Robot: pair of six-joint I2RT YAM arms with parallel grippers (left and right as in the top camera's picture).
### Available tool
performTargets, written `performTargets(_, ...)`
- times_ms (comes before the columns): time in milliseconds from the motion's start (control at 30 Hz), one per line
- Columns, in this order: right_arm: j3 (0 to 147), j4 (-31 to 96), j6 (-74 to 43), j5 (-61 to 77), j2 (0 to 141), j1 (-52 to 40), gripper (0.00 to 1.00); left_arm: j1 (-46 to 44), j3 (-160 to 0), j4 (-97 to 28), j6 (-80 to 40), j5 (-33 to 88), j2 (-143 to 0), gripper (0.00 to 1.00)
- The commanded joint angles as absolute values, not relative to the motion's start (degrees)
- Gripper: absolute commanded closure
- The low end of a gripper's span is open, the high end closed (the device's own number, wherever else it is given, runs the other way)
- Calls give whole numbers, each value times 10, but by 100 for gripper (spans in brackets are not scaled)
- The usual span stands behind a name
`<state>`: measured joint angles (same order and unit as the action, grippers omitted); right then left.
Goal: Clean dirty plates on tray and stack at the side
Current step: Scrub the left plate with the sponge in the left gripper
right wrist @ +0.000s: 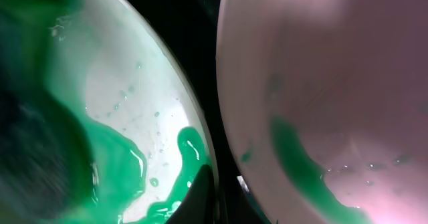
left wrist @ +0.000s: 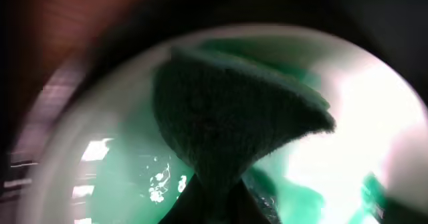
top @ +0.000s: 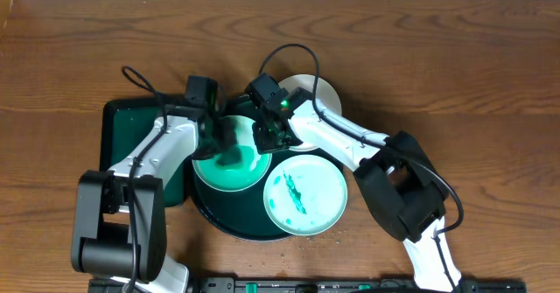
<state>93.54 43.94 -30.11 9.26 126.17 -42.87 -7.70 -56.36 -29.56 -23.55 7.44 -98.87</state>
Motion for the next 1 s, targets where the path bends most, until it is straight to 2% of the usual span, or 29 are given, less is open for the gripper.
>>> performTargets(0,930,448,-295,95,1276,-434,99,-62,-567,-299,-284,-189,-1001,93)
performTargets(167,930,448,-295,95,1276,-434,99,-65,-566,-350,-281,-146,-1001,93)
performTargets(333,926,446,-290,113,1276,-434,99,-72,-563,-381,-160,171,-1001,93)
performTargets(467,913,430,-281,143,1277,-434,99,-84,-563,-374,-124,307,-1001,93)
performTargets(767,889,399,-276,192,1277,-418,99,-65,-569,-243,-125,300,-1000,93)
performTargets(867,888,397,-276,192,1277,-417,99,-41,-595,-243,-125,297,-998,93)
performTargets(967,888,397,-276,191,1277,-417,99,-16,-636,-286,-139,246,-992,93)
